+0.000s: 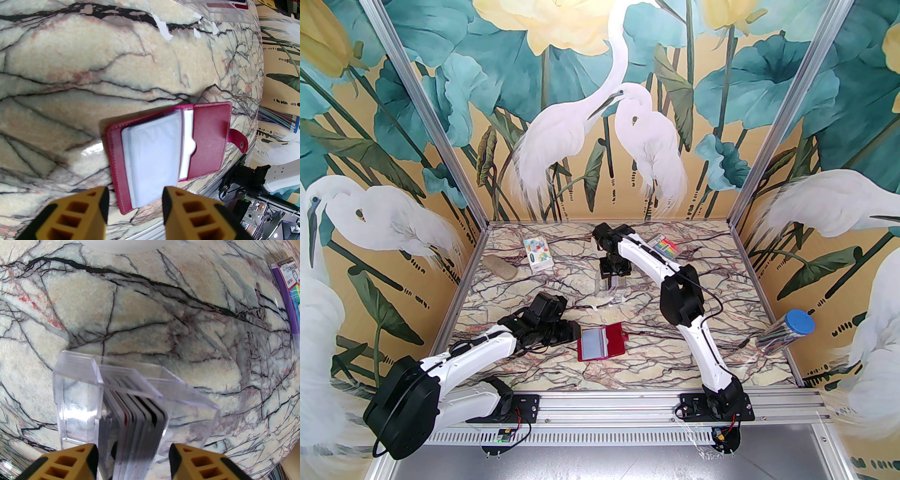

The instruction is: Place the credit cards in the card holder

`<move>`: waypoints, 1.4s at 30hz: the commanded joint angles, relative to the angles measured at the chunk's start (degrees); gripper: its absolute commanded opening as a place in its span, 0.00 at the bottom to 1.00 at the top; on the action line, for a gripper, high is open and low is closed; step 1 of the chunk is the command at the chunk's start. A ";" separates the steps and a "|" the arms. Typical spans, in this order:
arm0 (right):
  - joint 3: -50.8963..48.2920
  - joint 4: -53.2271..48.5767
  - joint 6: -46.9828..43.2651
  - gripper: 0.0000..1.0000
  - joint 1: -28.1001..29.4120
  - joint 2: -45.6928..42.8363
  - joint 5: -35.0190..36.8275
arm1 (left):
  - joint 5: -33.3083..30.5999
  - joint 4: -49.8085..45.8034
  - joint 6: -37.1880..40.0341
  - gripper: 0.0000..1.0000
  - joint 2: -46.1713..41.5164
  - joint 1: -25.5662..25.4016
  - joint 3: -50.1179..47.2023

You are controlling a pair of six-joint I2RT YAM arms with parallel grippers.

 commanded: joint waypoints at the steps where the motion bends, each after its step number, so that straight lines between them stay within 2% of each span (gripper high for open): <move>1: 1.00 -2.30 1.12 0.54 0.58 2.13 1.41 | 0.71 1.23 -0.23 0.43 0.43 -0.23 -1.24; 26: 4.71 -6.75 0.89 0.42 1.00 1.62 6.72 | 0.91 1.42 -0.33 0.43 1.27 -0.23 -0.77; 42: 5.75 -8.11 0.92 0.33 0.97 0.57 6.77 | 0.82 1.78 -0.50 0.43 1.26 -0.23 -1.28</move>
